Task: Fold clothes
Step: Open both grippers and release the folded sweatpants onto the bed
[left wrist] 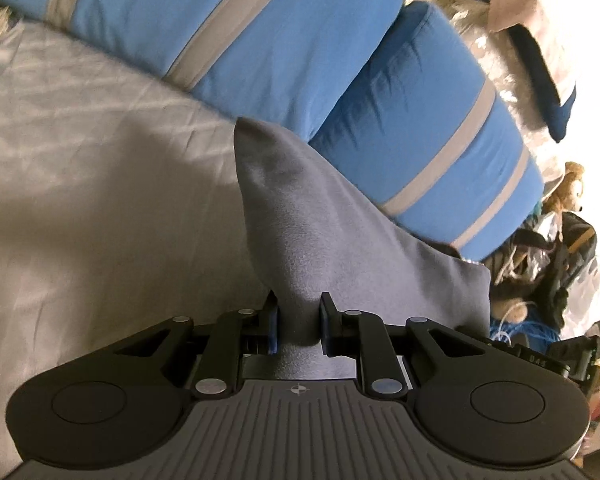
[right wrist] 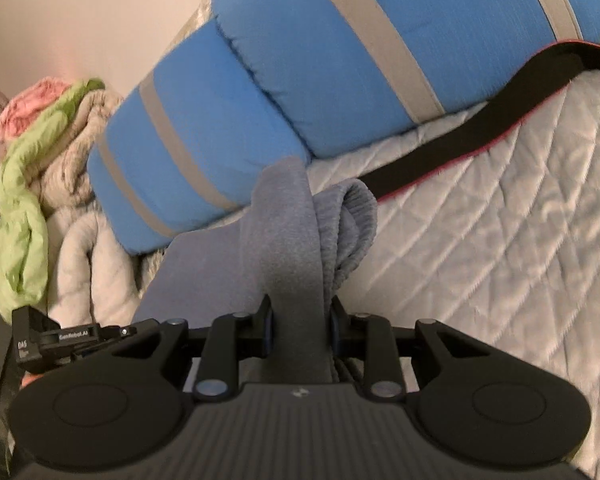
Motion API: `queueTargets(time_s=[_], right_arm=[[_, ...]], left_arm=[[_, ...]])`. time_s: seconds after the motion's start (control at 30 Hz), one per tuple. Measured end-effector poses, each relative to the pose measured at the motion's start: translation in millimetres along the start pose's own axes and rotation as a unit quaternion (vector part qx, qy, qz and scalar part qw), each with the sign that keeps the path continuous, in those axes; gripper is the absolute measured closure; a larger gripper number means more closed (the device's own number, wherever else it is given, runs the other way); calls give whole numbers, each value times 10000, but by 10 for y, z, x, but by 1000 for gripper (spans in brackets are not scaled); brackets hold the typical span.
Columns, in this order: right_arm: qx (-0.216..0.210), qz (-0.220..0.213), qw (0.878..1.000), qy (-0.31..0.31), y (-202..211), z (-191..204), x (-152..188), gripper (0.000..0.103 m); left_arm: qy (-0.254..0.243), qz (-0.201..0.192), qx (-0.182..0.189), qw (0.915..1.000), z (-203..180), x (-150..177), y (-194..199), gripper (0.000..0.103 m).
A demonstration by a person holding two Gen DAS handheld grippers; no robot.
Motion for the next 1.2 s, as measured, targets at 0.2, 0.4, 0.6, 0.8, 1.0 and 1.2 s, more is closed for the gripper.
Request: queueTargets(time_s=[0.2,0.4,0.6,0.8,1.0,1.2], right_arm=[[779,-417,9960,-120,-174,22,-296,20],[1183,-438,9919,177,-175,91,-253,16],[1226,-473,9912,147,-133,133,-211,12],[1371,-549,9887,265,-86,222,-136,10],[2099,-586,9727,799,-186,387,-24,10],[2827,-532,9457,1515,-367,518,115,5]], left_arm=[[373,-567,-576,9960,32,-204,-191,61],[494,-764,-673,9936,46,-151,-219,51],[413,-601,-1061,9917,81,-48,-288,50],[502,-517,-1200,9902,139,35,-259,50],[348,-519,-1452,9874,114,104,-240,49],[-214,-488,-2064,9770,2,185,-321,49]])
Point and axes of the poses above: each gripper's, at about its wrist camera, not at the fingertips, and y roughly against the way its jaws point, z to its left, x to its underside, the point moved 1 cm from there along -y, roughly the way its jaws point, and after that the axes turned 15 degrees about z, right-handed, at the moved point
